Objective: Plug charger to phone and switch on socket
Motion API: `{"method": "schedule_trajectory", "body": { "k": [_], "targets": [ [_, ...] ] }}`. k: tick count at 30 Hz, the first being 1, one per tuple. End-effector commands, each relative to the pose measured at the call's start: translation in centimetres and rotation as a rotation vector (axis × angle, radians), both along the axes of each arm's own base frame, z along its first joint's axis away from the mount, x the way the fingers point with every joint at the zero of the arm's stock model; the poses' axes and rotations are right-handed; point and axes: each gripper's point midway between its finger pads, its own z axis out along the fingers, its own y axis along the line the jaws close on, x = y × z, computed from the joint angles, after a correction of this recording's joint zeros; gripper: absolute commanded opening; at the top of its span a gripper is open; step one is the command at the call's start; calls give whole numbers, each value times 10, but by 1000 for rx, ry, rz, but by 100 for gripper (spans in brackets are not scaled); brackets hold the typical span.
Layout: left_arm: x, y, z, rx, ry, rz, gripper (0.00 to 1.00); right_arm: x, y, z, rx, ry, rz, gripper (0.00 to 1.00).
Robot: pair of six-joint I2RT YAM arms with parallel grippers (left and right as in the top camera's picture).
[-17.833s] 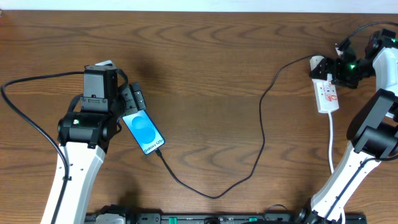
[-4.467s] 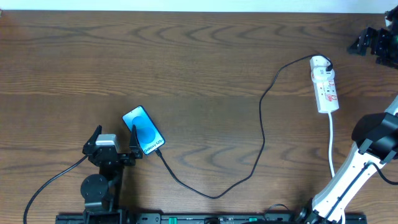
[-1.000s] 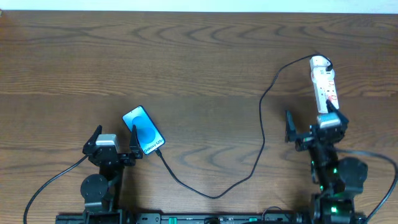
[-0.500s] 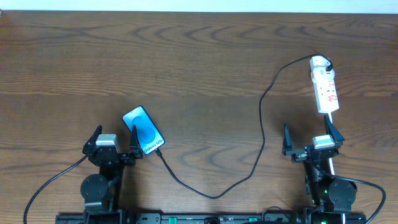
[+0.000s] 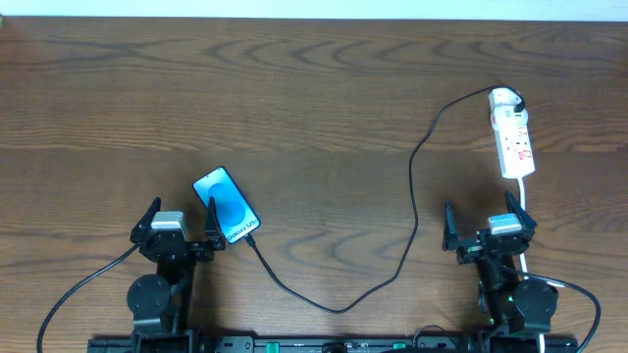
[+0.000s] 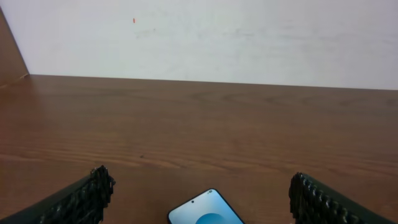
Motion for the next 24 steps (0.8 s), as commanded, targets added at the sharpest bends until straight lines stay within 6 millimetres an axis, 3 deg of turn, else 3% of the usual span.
{"method": "schedule_trajectory", "body": {
  "k": [1, 7, 24],
  "targets": [
    [-1, -6, -14, 7, 44, -34, 93, 0, -2, -2, 33, 9, -21, 99],
    [-1, -6, -14, 7, 44, -34, 93, 1, -23, -7, 206, 41, -165, 99],
    [-1, -6, -14, 7, 44, -34, 93, 1, -18, -8, 200, 45, -149, 99]
  ]
}}
